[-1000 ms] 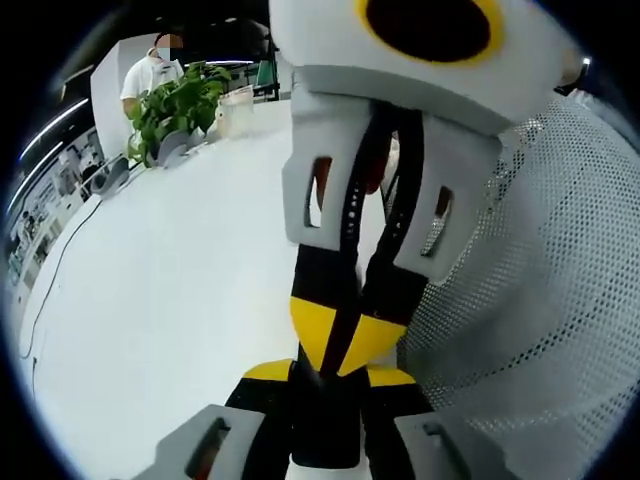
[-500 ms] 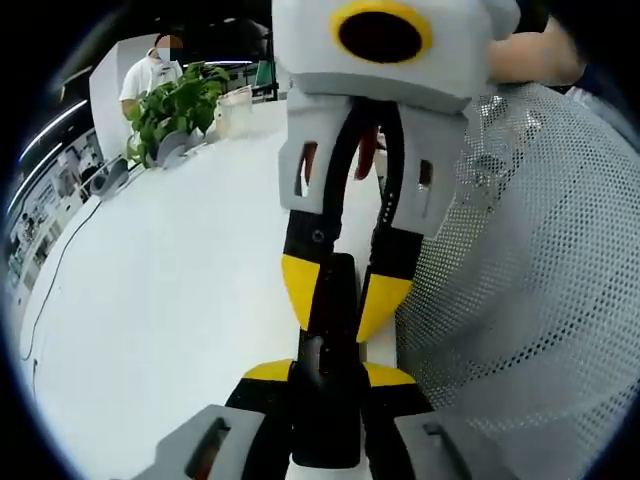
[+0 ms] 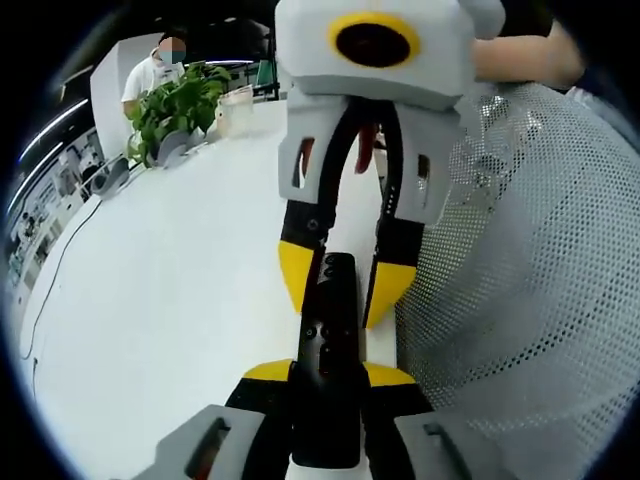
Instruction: Press the specified remote control buttons in sequence, fully releasing each button before pressing the next.
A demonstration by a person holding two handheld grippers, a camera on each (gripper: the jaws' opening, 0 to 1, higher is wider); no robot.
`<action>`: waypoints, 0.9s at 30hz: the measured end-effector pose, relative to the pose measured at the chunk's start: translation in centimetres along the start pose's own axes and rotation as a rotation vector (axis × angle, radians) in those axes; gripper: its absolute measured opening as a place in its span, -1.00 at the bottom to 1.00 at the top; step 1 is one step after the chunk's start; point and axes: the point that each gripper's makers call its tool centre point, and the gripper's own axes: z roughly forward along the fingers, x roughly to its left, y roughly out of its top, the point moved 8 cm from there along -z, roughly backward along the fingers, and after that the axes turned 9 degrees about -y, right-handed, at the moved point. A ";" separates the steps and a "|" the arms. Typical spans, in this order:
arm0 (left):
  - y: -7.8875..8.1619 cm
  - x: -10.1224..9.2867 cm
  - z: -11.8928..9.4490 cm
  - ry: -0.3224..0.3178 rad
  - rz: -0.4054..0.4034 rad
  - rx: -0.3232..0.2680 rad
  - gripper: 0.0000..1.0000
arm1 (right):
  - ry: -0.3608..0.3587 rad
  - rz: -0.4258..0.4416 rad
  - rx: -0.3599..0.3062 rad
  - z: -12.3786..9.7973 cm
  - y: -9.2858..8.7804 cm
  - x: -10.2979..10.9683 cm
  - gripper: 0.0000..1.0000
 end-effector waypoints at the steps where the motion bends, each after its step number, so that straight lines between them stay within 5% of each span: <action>1: 0.0 0.0 0.0 0.000 0.000 0.000 -0.51 | -0.006 -0.005 0.007 0.0 -0.1 -0.1 -0.60; 27: 0.0 0.0 0.0 -0.001 0.001 0.003 -0.51 | -0.020 -0.036 0.079 -0.3 -1.8 -0.6 -0.55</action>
